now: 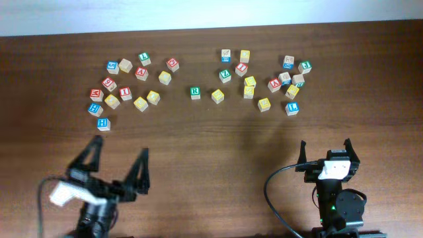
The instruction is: Spell out ICRA
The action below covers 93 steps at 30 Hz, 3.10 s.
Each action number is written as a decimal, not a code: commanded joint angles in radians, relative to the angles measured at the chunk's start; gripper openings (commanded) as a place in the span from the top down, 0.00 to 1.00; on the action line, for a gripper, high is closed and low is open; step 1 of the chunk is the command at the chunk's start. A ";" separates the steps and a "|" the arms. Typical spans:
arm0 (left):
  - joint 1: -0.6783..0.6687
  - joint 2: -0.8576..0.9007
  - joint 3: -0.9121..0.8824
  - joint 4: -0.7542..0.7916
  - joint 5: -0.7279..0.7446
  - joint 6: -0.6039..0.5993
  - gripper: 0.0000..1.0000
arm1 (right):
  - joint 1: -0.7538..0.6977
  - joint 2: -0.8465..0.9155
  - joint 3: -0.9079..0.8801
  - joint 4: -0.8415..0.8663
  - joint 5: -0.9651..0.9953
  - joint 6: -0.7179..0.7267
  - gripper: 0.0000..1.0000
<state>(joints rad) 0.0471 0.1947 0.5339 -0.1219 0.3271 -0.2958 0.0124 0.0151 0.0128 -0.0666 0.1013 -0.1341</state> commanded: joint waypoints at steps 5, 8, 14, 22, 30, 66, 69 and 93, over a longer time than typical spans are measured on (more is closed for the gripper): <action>0.002 0.573 0.636 -0.524 0.052 0.219 0.01 | -0.007 -0.007 -0.007 -0.004 0.015 0.000 0.02; 0.002 0.782 0.874 -0.764 0.046 0.220 0.01 | -0.007 -0.007 -0.007 -0.004 0.015 0.000 0.02; 0.002 1.189 1.271 -1.223 0.089 0.252 0.01 | -0.007 -0.007 -0.007 -0.004 0.015 0.000 0.02; 0.002 1.382 1.304 -1.176 -0.464 0.038 0.01 | -0.007 -0.007 -0.007 -0.004 0.015 0.000 0.02; 0.002 1.593 1.304 -0.977 -0.499 0.038 0.04 | -0.007 -0.007 -0.007 -0.004 0.015 0.000 0.02; 0.031 2.145 1.304 -0.653 -0.421 0.058 0.63 | -0.007 -0.007 -0.007 -0.004 0.015 0.000 0.02; 0.031 2.145 1.304 -0.652 -0.421 0.058 0.64 | -0.007 -0.007 -0.007 -0.004 0.015 0.000 0.02; -0.022 2.145 1.767 -1.344 0.130 0.061 0.82 | -0.007 -0.007 -0.007 -0.004 0.015 0.000 0.02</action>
<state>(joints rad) 0.0605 2.3341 2.2864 -1.3964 0.3481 -0.2363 0.0124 0.0158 0.0128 -0.0666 0.1078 -0.1349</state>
